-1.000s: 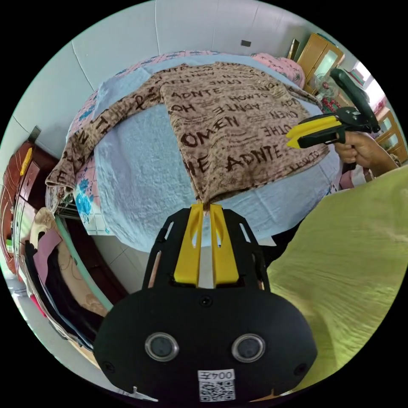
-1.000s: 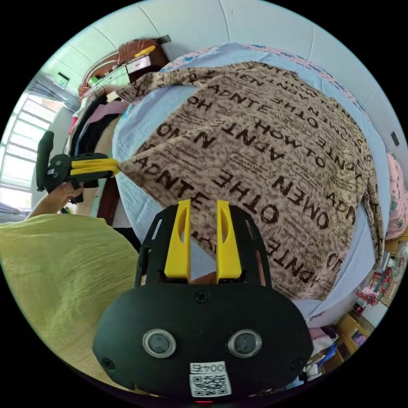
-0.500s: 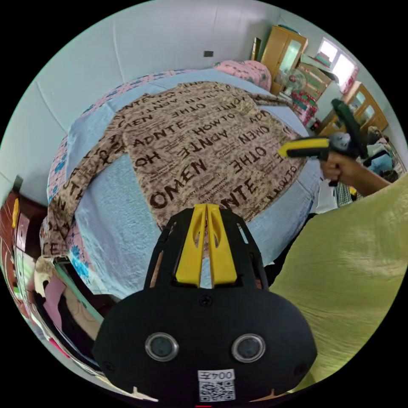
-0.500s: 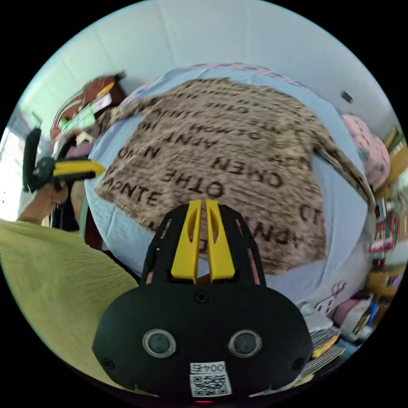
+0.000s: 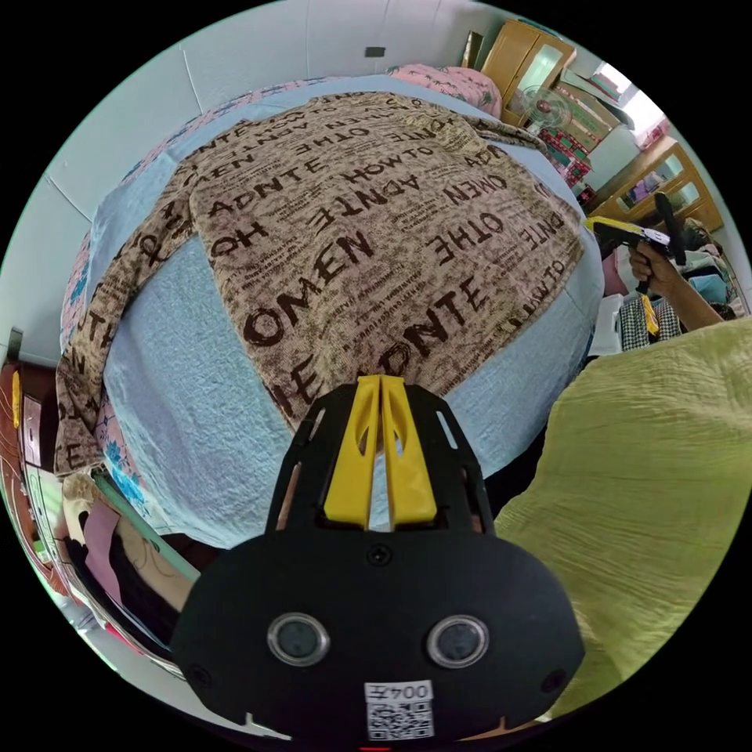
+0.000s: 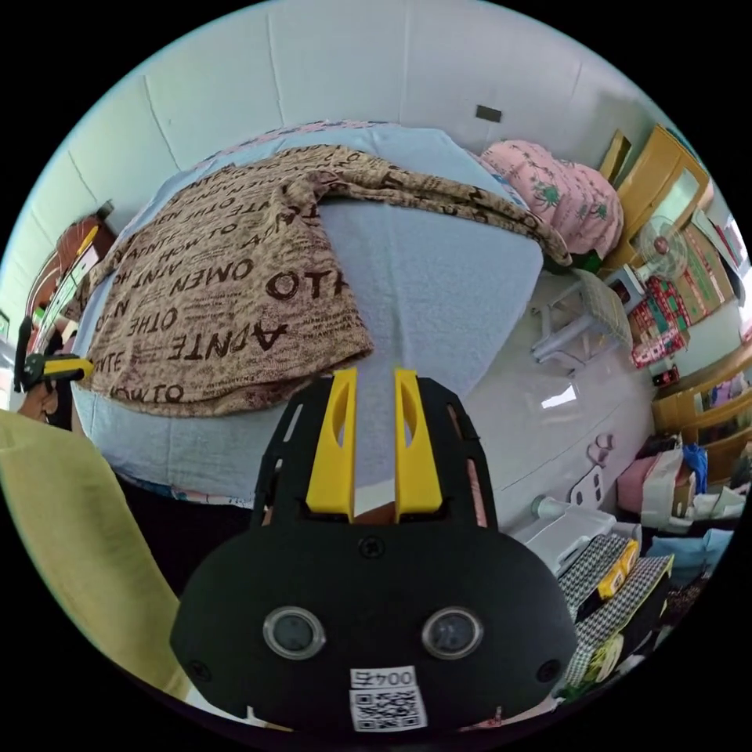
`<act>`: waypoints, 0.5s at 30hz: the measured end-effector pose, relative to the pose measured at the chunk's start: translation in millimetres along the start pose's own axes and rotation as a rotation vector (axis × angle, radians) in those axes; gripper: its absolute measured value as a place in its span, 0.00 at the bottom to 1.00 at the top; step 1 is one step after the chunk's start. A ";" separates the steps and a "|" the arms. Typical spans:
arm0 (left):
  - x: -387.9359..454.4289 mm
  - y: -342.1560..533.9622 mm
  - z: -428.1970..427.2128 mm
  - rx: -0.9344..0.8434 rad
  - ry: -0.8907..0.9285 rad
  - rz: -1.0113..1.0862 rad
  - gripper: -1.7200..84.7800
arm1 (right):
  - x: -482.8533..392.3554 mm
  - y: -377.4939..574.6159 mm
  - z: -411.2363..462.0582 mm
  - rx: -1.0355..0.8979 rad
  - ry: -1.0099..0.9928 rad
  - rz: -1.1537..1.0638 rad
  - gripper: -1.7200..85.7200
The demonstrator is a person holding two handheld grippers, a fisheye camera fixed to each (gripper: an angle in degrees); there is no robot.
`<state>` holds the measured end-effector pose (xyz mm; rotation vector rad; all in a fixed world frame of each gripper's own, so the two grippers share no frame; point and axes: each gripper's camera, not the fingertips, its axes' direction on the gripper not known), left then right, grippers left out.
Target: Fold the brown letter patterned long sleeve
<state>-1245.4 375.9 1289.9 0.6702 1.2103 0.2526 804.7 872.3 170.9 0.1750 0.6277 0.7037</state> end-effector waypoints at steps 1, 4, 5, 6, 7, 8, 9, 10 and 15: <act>-1.6 0.3 1.7 -0.005 0.001 -0.003 0.02 | -0.2 -1.7 -1.1 0.002 0.004 -0.016 0.11; -9.2 3.0 9.8 -0.025 0.005 -0.020 0.02 | 2.4 -10.2 -4.0 -0.004 0.033 -0.085 0.12; -12.5 4.1 12.0 -0.024 0.014 -0.032 0.02 | 4.6 -12.9 -4.7 -0.013 0.023 -0.112 0.12; -16.3 4.6 13.9 -0.022 0.027 -0.047 0.02 | 7.8 -15.0 -6.3 -0.017 0.012 -0.125 0.12; -18.1 4.6 14.9 -0.022 0.034 -0.055 0.02 | 9.8 -15.7 -8.0 -0.014 0.005 -0.130 0.12; -21.2 4.3 17.0 -0.023 0.044 -0.068 0.02 | 15.0 -16.8 -13.1 -0.001 -0.014 -0.129 0.12; -23.3 4.0 19.2 -0.026 0.049 -0.075 0.02 | 22.0 -17.6 -19.4 0.019 -0.048 -0.113 0.12; -24.1 3.8 20.2 -0.027 0.050 -0.075 0.02 | 26.2 -17.9 -22.6 0.029 -0.071 -0.098 0.12; -30.3 2.8 26.4 -0.037 0.053 -0.068 0.02 | 73.5 -13.9 -40.1 0.135 -0.386 0.160 0.12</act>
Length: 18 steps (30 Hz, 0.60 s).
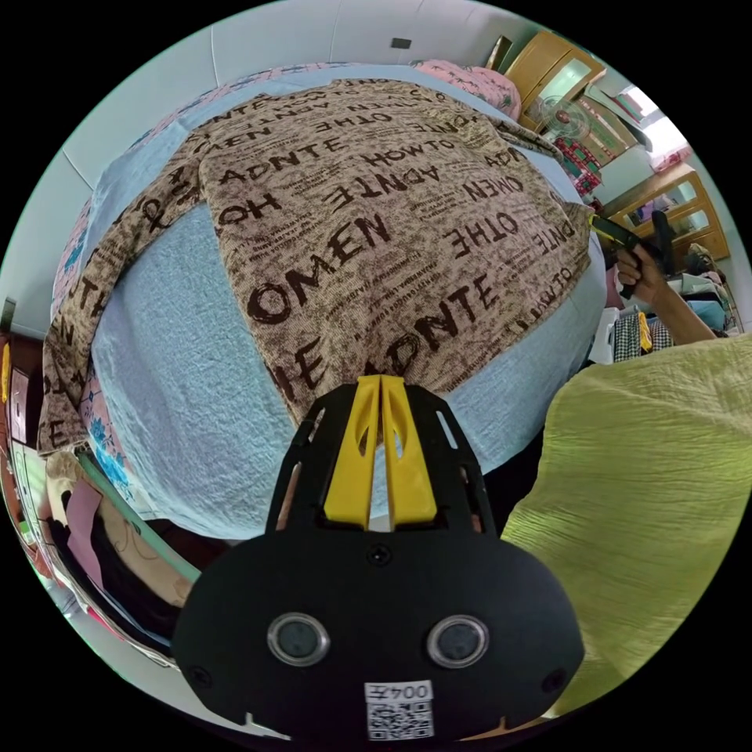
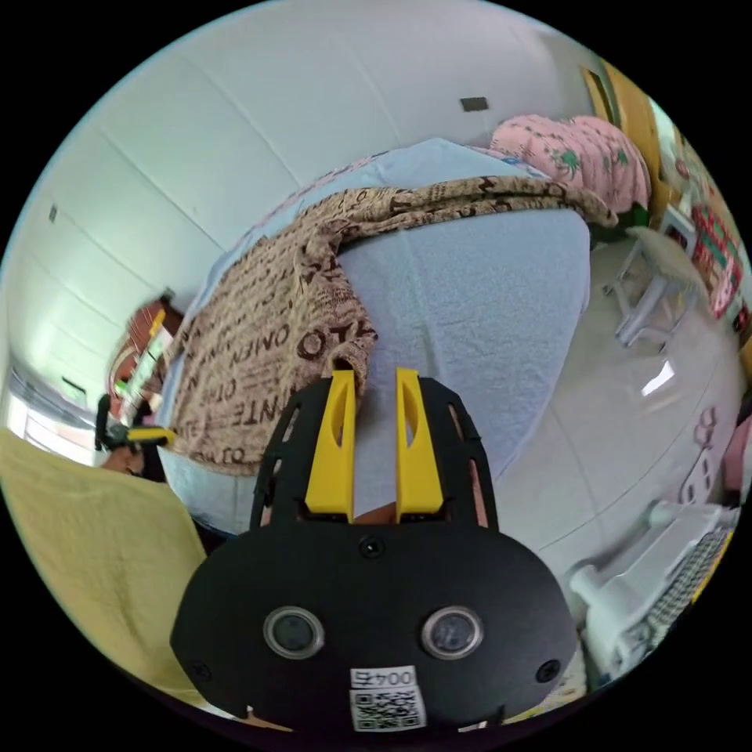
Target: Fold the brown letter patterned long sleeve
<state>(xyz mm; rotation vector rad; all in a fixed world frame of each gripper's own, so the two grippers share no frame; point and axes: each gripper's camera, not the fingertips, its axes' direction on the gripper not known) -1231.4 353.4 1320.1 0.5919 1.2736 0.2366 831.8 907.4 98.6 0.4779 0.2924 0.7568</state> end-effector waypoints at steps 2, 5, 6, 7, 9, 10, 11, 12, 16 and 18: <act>-3.2 1.2 1.2 0.003 0.007 -0.004 0.02 | 6.7 1.6 -3.6 0.022 -0.061 0.066 0.11; -8.8 5.1 2.4 0.014 0.021 -0.020 0.02 | 9.7 4.9 -8.6 0.053 -0.126 0.149 0.08; -11.1 7.0 2.7 0.020 0.028 -0.027 0.02 | 11.8 5.9 -11.0 0.068 -0.159 0.198 0.07; -12.3 7.9 2.8 0.022 0.031 -0.031 0.02 | 13.2 6.4 -12.4 0.076 -0.179 0.225 0.06; -16.5 11.2 2.9 0.028 0.043 -0.044 0.02 | 13.0 5.7 -24.1 0.133 -0.244 0.287 0.04; -17.3 11.9 2.8 0.029 0.045 -0.046 0.02 | 9.7 3.6 -29.0 0.145 -0.240 0.284 0.04; -18.6 13.0 2.4 0.028 0.046 -0.048 0.02 | -2.5 -4.2 -40.4 0.147 -0.198 0.247 0.04; -19.2 13.9 1.9 0.026 0.045 -0.046 0.02 | -22.0 -15.5 -54.0 0.132 -0.125 0.170 0.03; -19.6 16.7 -0.7 0.018 0.035 -0.032 0.02 | -112.0 -47.7 -96.2 0.051 0.215 -0.220 0.03; -20.8 19.4 -2.9 0.015 0.036 -0.022 0.02 | -173.2 -50.7 -105.8 -0.031 0.519 -0.509 0.03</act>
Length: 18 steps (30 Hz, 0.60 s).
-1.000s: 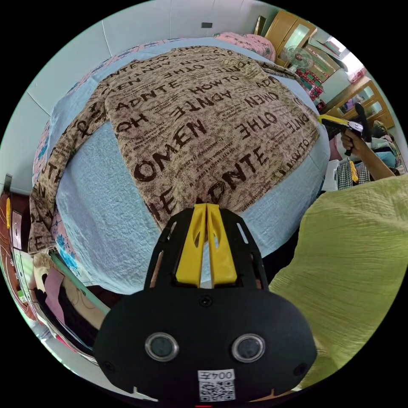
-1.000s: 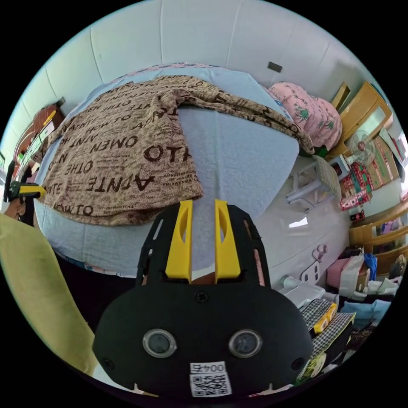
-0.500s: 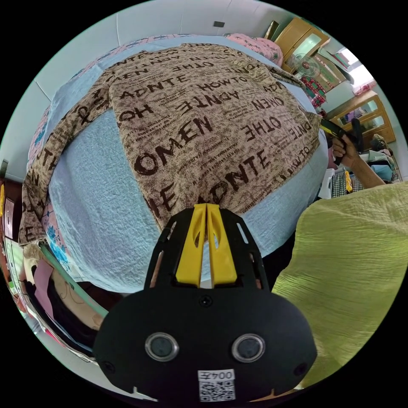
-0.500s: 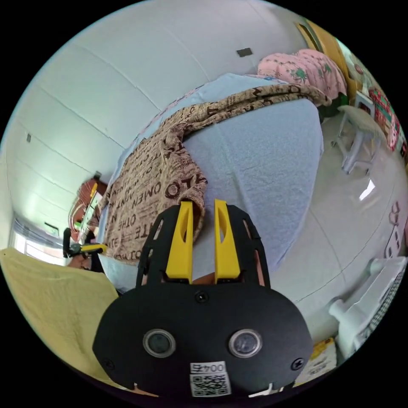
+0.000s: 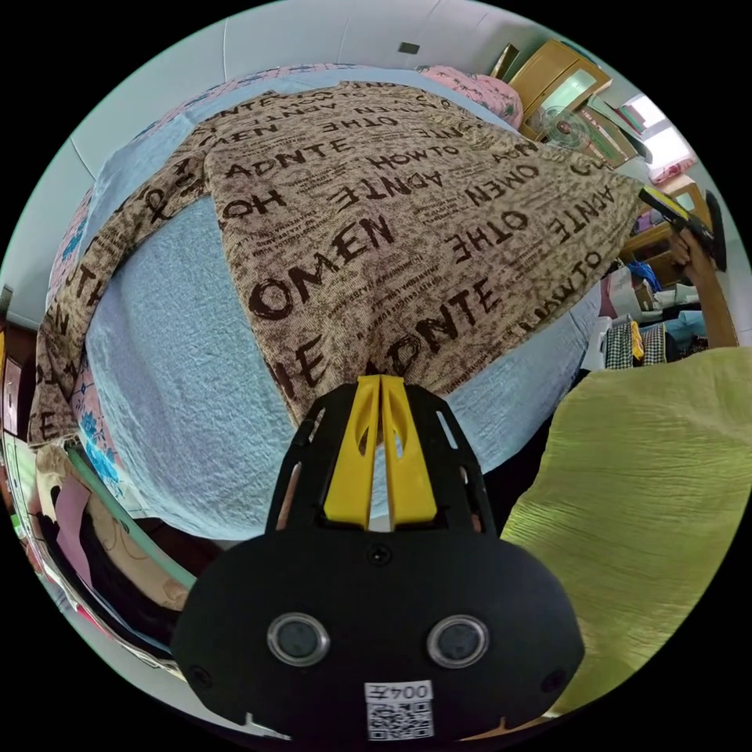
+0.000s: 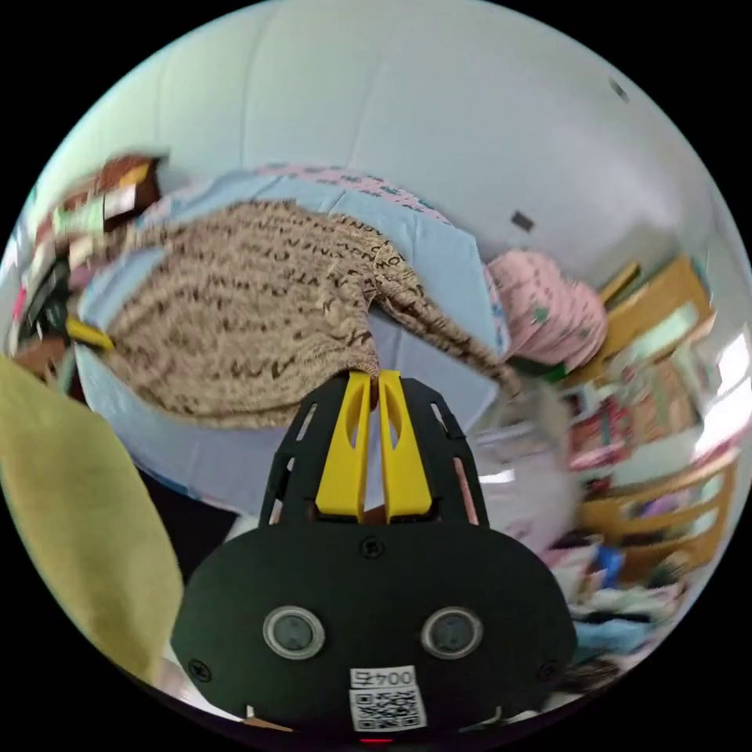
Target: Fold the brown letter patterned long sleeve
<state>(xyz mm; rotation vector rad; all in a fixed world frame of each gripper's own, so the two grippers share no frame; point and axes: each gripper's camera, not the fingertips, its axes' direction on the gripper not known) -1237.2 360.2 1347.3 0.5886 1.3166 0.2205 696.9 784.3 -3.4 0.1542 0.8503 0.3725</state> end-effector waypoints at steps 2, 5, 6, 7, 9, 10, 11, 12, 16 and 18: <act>-1.9 2.5 -2.0 0.000 0.006 0.004 0.02 | -29.9 -5.6 -9.7 -0.056 0.187 -0.195 0.02; -5.4 8.7 -6.7 0.005 0.019 0.004 0.02 | -61.0 7.5 7.3 -0.132 0.330 -0.352 0.02; -7.1 11.8 -8.4 0.011 0.029 0.001 0.02 | -65.3 16.9 22.6 -0.160 0.318 -0.343 0.02; -8.0 13.5 -9.5 0.014 0.033 -0.001 0.02 | -65.7 21.9 31.3 -0.175 0.299 -0.324 0.02; -11.2 21.2 -14.5 0.028 0.049 -0.004 0.02 | -56.8 39.8 65.0 -0.226 0.186 -0.167 0.02; -11.7 23.4 -16.0 0.031 0.052 -0.003 0.02 | -53.4 43.4 72.0 -0.232 0.155 -0.121 0.02; -12.8 28.0 -19.5 0.036 0.057 0.000 0.02 | -48.0 49.5 84.5 -0.243 0.102 -0.044 0.02; -13.8 33.2 -24.8 0.046 0.056 0.001 0.03 | -45.0 53.3 94.4 -0.251 0.070 0.009 0.02; -13.6 55.7 -52.8 0.116 0.027 0.013 0.04 | -40.7 53.2 108.9 -0.278 0.006 0.088 0.04; -10.6 75.4 -71.9 0.153 -0.013 0.041 0.05 | -31.9 50.5 110.4 -0.287 -0.054 0.162 0.05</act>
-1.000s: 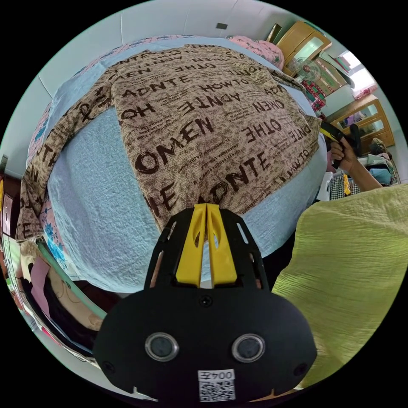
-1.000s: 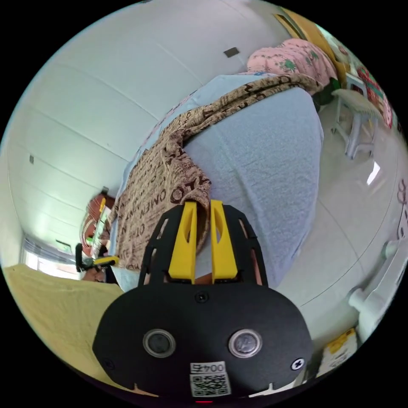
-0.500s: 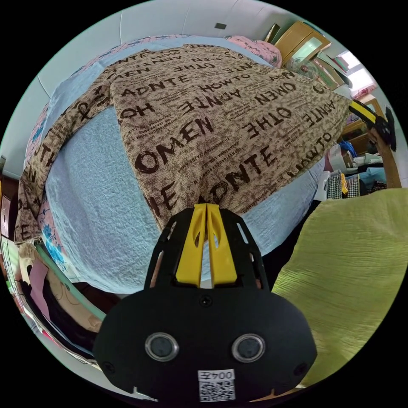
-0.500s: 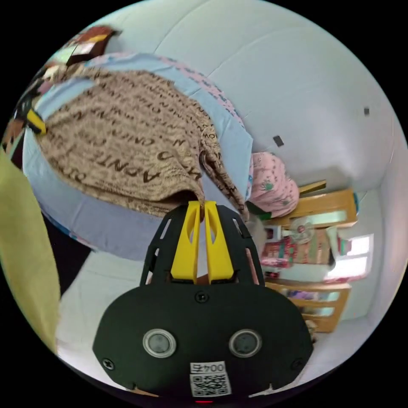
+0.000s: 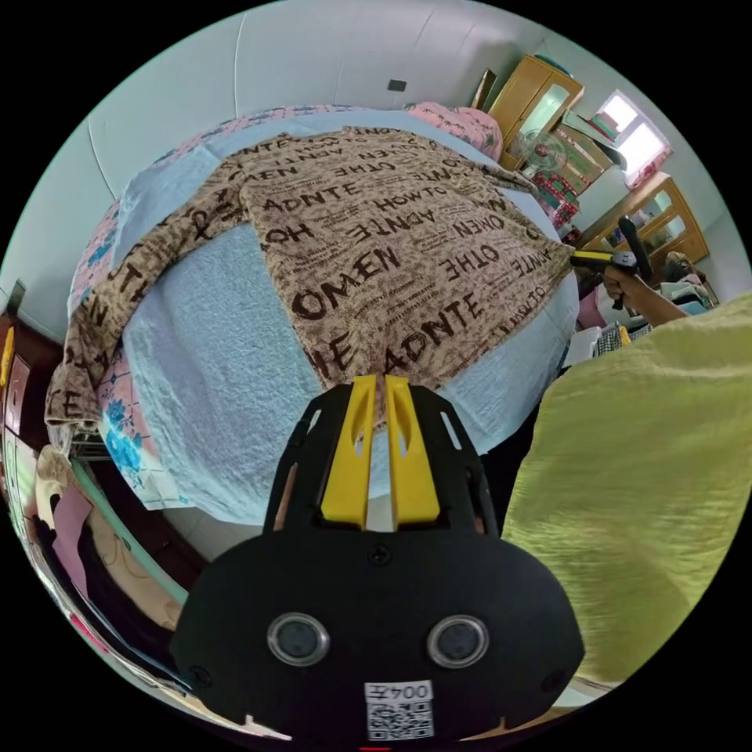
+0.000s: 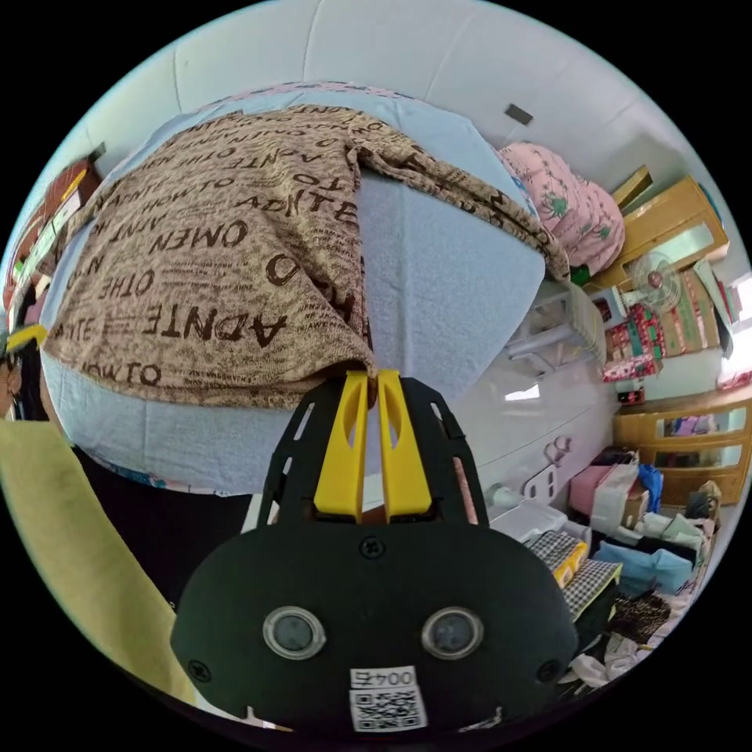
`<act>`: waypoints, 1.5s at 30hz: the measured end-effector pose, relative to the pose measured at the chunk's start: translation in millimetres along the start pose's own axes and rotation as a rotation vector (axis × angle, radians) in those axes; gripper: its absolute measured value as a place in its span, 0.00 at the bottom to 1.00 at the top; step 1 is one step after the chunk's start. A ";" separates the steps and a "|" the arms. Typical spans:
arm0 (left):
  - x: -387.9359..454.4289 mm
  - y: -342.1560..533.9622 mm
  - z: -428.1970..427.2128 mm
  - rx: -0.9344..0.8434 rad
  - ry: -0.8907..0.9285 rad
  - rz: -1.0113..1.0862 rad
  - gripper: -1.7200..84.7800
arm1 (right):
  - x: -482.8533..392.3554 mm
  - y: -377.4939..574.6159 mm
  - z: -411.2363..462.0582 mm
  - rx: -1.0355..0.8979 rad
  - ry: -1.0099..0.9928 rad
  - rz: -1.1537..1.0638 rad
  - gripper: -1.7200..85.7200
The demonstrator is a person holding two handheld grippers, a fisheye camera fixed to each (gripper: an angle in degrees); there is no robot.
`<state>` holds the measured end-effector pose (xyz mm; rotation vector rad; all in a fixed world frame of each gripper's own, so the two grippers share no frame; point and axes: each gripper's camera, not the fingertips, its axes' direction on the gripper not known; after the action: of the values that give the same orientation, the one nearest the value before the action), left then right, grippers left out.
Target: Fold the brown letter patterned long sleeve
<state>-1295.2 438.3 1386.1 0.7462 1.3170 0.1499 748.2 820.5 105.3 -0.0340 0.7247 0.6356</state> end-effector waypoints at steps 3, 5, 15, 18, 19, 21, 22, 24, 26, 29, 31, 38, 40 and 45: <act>8.8 21.5 -14.9 -0.020 -0.076 0.061 0.07 | 13.2 -1.0 -0.2 0.001 -0.101 0.091 0.06; 17.0 32.3 -19.5 -0.027 -0.120 0.095 0.08 | 19.2 -0.4 1.1 0.001 -0.148 0.134 0.07; 41.5 38.5 -25.8 -0.051 -0.222 0.147 0.09 | 31.2 3.0 3.7 -0.007 -0.259 0.267 0.08; 36.2 40.4 -28.5 -0.050 -0.205 0.112 0.08 | 28.4 3.7 3.9 -0.009 -0.265 0.280 0.08; 35.7 41.2 -28.9 -0.050 -0.201 0.107 0.08 | 27.7 3.8 3.9 -0.009 -0.267 0.284 0.08; 35.6 44.8 -31.3 -0.043 -0.194 0.090 0.06 | 25.2 5.0 4.0 -0.007 -0.277 0.309 0.07; 35.5 45.3 -32.6 -0.038 -0.192 0.083 0.06 | 24.8 5.3 4.0 -0.006 -0.282 0.317 0.07; 34.2 44.5 -44.0 -0.007 -0.206 0.041 0.05 | 22.4 5.9 0.4 0.014 -0.307 0.334 0.05; 32.8 42.3 -61.3 0.028 -0.224 0.018 0.04 | 17.7 3.8 -12.7 0.058 -0.280 0.309 0.04; 23.9 42.0 -106.7 0.113 -0.199 0.004 0.04 | 4.4 -5.5 -49.6 0.122 -0.172 0.177 0.03; 13.3 44.3 -131.8 0.147 -0.145 0.006 0.04 | -10.3 -9.3 -75.2 0.161 -0.064 0.040 0.03; -13.3 62.8 -155.9 0.168 -0.076 0.030 0.04 | -90.3 22.5 -81.5 0.207 0.439 -0.462 0.03; -4.2 60.0 -139.0 0.112 -0.098 0.062 0.04 | -104.3 32.2 -58.3 0.178 0.494 -0.519 0.03; 41.2 44.0 -89.9 -0.016 -0.216 0.185 0.04 | -105.1 34.7 -6.0 0.079 0.451 -0.442 0.04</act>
<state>-1352.1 529.3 1372.2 0.8460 1.0408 0.2211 665.4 791.5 173.1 -0.2644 1.1357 0.1714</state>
